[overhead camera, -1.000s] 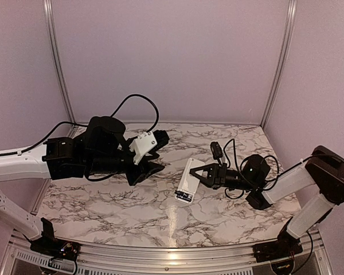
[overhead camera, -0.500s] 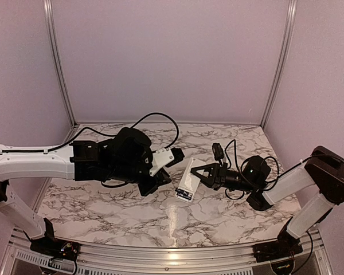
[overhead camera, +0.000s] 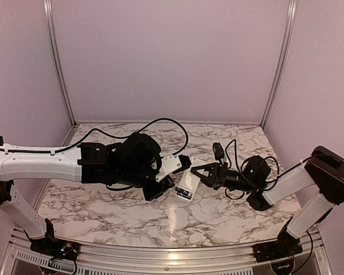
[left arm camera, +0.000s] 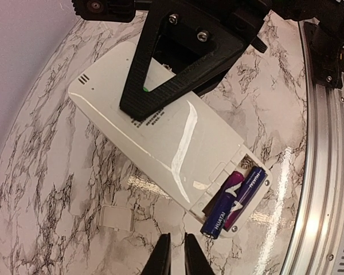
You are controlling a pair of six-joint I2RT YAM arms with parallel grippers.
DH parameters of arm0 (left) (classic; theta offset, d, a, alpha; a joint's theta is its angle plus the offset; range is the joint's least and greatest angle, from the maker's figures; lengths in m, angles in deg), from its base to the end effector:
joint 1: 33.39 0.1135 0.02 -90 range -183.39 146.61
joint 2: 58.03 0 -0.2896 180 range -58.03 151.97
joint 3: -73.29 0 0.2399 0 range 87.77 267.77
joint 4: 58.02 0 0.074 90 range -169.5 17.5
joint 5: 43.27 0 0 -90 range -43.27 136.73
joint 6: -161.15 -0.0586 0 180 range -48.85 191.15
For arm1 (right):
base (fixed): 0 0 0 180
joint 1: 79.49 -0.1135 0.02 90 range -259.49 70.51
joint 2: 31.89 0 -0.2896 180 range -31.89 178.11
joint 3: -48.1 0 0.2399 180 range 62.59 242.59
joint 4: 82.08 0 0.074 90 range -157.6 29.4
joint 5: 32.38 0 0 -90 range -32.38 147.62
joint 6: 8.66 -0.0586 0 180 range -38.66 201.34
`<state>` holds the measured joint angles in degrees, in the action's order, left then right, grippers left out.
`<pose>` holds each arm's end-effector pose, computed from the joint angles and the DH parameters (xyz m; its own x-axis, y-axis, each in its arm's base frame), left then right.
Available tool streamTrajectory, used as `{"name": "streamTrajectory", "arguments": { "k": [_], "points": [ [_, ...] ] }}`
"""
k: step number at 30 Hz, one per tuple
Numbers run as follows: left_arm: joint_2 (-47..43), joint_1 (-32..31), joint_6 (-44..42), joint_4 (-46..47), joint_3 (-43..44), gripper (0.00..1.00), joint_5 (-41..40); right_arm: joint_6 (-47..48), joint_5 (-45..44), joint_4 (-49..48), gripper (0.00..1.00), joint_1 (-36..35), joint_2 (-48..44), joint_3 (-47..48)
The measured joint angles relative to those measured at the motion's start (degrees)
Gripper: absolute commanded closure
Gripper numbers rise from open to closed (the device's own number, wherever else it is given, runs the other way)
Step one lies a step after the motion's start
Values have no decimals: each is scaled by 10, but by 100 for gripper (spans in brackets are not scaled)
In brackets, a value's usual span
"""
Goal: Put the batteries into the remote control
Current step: Adjust the battery in the battery compartment.
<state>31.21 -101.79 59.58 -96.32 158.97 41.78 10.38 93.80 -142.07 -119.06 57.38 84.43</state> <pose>0.1351 -0.3275 0.2998 -0.0596 0.6934 -0.7181 0.9336 0.2934 0.2058 0.1948 0.2058 0.2265 -0.8821 0.2609 -0.3923 -0.4045 0.0073 0.9145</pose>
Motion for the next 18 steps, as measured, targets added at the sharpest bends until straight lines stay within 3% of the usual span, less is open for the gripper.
{"name": "streamTrajectory", "arguments": {
  "k": [18],
  "points": [
    [21, -7, -4, -6, 15, 91, 5, 0, -3, -1, 100, 0, 0, 0]
  ]
}}
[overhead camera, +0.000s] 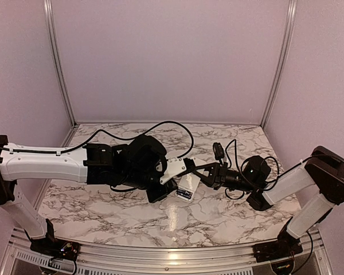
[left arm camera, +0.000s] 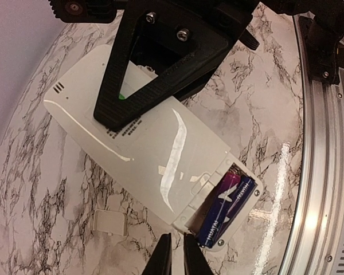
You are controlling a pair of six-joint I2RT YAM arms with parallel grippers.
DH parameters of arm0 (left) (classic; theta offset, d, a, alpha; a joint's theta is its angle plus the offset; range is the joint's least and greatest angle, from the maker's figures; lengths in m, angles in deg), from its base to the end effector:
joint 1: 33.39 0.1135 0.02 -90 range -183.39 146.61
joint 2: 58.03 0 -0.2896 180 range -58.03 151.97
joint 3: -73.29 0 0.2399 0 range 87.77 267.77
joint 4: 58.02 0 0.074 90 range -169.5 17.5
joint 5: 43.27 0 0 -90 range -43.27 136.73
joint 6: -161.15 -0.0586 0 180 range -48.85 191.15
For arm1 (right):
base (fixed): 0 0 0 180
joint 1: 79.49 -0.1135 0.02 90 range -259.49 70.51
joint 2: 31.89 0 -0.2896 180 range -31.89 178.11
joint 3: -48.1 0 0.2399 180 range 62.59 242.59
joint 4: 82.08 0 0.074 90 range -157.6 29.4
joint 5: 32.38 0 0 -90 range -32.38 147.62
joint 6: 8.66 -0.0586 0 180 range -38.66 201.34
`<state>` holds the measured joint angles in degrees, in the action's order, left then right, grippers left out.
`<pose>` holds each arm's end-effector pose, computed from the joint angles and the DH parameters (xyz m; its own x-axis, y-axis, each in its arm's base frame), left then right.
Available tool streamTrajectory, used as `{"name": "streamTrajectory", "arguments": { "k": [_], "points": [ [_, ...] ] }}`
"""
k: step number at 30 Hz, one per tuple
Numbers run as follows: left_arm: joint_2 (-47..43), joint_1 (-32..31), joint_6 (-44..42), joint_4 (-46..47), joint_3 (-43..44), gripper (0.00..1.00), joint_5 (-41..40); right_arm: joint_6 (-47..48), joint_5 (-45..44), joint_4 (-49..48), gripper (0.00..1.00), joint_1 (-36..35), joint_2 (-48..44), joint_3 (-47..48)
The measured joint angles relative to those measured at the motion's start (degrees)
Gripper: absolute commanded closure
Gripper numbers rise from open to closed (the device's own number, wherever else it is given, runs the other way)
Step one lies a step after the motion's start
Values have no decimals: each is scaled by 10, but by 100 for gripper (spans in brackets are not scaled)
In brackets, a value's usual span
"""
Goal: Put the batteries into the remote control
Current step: Adjust the battery in the battery compartment.
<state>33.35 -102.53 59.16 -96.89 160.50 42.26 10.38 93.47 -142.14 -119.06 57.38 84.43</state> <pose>0.1335 -0.3376 0.2952 -0.0484 0.7087 -0.7039 0.9419 0.2668 0.2039 0.1951 0.2057 0.2267 -0.8804 0.2664 -0.3923 -0.4049 0.0084 0.9143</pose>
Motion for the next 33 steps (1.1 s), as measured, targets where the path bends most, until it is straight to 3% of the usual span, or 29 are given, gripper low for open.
{"name": "streamTrajectory", "arguments": {
  "k": [5, 15, 21, 24, 29, 33],
  "points": [
    [10, -2, 0, -1, 9, 90, -1, 0, 0, 0, 100, 0, 0, 0],
    [8, 15, 24, 2, 7, 71, -20, 0, 0, 0, 100, 1, 0, 0],
    [-43, 42, 42, 17, -44, 66, -15, 0, -3, 0, 100, 7, 0, -5],
    [-75, 45, 53, 33, -69, 60, 9, 0, -5, 0, 100, 9, 0, -10],
    [-99, 48, 84, 79, -97, 39, 92, 0, -5, 0, 100, 9, 0, -11],
    [-93, 60, 130, 112, -103, 31, 157, 0, -5, 0, 100, 9, 0, -11]
  ]
}}
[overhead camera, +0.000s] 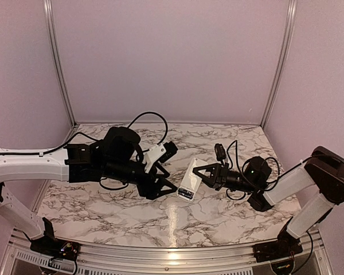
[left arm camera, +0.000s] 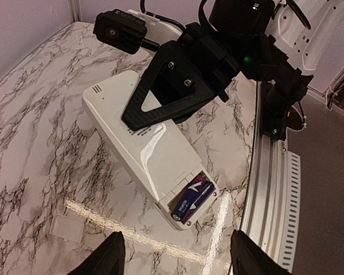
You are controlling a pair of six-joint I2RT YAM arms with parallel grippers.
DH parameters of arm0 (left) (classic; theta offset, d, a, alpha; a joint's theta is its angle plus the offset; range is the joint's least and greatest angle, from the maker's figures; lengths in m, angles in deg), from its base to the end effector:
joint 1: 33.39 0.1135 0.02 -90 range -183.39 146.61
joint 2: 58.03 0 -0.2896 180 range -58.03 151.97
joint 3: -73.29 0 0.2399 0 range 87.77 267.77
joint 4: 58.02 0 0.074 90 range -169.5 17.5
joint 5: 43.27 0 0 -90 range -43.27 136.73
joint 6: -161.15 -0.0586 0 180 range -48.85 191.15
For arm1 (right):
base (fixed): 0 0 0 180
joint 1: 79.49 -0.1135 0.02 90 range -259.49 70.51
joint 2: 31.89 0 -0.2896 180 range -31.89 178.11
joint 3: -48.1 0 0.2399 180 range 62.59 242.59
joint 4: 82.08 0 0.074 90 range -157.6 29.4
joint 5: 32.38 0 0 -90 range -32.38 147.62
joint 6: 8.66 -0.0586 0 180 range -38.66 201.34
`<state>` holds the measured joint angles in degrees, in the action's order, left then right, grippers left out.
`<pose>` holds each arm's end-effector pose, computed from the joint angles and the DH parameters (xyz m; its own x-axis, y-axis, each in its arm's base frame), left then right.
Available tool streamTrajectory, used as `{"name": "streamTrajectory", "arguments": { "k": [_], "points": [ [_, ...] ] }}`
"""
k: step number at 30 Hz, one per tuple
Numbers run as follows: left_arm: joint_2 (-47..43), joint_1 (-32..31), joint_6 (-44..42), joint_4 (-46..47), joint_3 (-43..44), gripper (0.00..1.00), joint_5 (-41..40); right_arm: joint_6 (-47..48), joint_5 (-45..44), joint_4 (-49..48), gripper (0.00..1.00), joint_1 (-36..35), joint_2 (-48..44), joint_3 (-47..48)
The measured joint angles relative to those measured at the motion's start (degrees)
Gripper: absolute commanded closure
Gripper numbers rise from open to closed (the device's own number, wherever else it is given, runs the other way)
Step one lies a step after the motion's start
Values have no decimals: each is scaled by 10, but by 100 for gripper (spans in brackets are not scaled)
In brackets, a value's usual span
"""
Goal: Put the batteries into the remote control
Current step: Adjust the battery in the battery compartment.
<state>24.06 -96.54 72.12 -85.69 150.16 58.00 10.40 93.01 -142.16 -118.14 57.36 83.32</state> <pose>0.1386 -0.2991 0.3071 -0.2613 0.4794 -0.8378 0.9448 0.3047 -0.1203 0.1961 0.2003 0.2218 -0.8795 0.2833 -0.3824 -0.3909 0.0282 0.9200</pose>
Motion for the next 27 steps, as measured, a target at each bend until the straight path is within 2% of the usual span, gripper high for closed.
{"name": "streamTrajectory", "arguments": {
  "k": [9, 17, 27],
  "points": [
    [49, 16, 75, 43, 11, 25, 36, 0, 0, 0, 100, 0, 0, 0],
    [99, 16, 101, 39, 43, 34, 53, 0, 0, 0, 100, -1, 0, 0],
    [133, 16, 106, 33, 63, 40, 74, 0, 0, 0, 100, -1, 0, 0]
  ]
}}
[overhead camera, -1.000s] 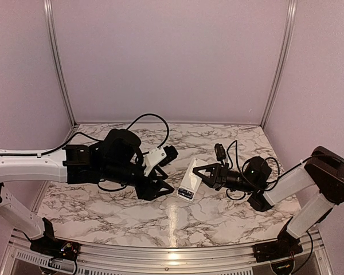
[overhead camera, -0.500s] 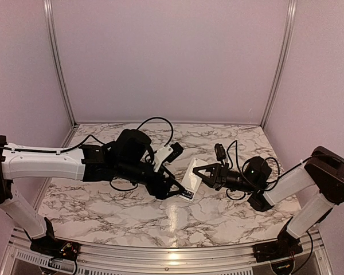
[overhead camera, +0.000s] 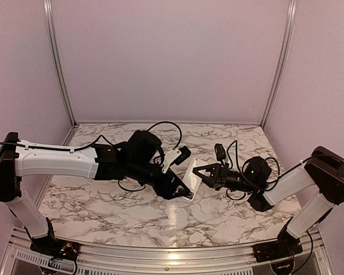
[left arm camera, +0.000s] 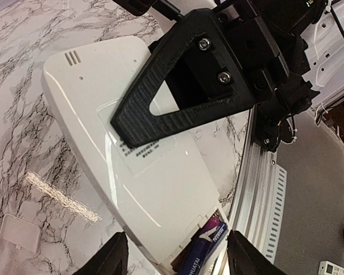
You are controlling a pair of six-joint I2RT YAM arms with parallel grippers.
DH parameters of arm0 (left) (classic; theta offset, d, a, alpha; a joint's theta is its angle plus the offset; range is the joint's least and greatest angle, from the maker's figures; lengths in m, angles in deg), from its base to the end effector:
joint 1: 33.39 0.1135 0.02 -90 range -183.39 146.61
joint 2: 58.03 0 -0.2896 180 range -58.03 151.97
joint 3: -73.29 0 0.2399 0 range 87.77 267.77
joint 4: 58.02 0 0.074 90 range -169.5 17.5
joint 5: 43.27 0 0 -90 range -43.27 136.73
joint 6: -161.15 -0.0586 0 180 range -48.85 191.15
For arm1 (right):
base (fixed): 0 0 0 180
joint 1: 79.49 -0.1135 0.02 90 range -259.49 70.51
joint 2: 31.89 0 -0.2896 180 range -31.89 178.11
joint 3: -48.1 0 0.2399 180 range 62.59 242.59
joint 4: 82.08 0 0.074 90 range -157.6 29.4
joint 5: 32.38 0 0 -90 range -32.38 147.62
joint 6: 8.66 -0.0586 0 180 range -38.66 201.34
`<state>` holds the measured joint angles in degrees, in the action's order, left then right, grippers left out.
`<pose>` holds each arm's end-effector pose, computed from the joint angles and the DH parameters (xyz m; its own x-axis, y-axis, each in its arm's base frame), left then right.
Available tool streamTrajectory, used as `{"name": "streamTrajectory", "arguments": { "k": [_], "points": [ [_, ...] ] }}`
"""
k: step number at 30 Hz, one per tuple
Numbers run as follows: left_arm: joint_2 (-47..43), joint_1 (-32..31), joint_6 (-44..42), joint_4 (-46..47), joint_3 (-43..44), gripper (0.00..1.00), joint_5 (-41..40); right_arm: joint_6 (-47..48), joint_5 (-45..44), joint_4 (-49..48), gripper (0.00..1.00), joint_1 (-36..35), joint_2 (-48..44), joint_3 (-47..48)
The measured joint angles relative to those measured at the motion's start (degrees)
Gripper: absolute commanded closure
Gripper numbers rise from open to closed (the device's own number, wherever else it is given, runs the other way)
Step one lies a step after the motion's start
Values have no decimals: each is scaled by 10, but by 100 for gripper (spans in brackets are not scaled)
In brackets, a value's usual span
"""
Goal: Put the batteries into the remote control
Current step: Adjust the battery in the battery compartment.
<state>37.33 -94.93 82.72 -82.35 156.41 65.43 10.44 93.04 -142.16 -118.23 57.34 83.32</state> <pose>0.1672 -0.3479 0.2738 -0.4698 0.4680 -0.7485 0.8791 0.3255 -0.3482 0.1957 0.2006 0.2218 -0.8797 0.2815 -0.3833 -0.3919 0.0275 0.9196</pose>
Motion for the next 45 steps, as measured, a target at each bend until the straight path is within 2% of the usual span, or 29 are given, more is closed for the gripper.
{"name": "streamTrajectory", "arguments": {
  "k": [5, 11, 14, 18, 24, 27, 31, 39, 43, 45],
  "points": [
    [3, 0, -3, -9, 3, 53, 3, 0, 0, 0, 100, 0, 0, 0],
    [21, 0, -3, -38, 29, 62, -6, 6, 0, 0, 100, 0, 0, 0],
    [25, 3, 2, -53, 40, 63, -7, 16, 0, -3, 100, 0, 0, 0],
    [29, 3, 2, -65, 48, 56, -7, 21, -1, -3, 100, 1, 0, 0],
    [40, 3, -6, -67, 56, 53, -8, 12, -2, 5, 100, 1, 0, 0],
    [42, 3, -7, -67, 57, 48, -13, 5, -4, 9, 100, 2, 0, 0],
    [42, 3, -9, -66, 57, 36, -15, -4, -4, 9, 100, 4, 0, 0],
    [10, 8, 1, -34, 24, 29, -39, -10, -7, 4, 100, 8, -1, -5],
    [-28, 9, 9, -9, 12, 29, -69, -2, -20, 10, 100, 8, -17, -5],
    [-42, 9, 12, 2, 7, 33, -78, 2, -26, 15, 100, 8, -25, -5]
  ]
}}
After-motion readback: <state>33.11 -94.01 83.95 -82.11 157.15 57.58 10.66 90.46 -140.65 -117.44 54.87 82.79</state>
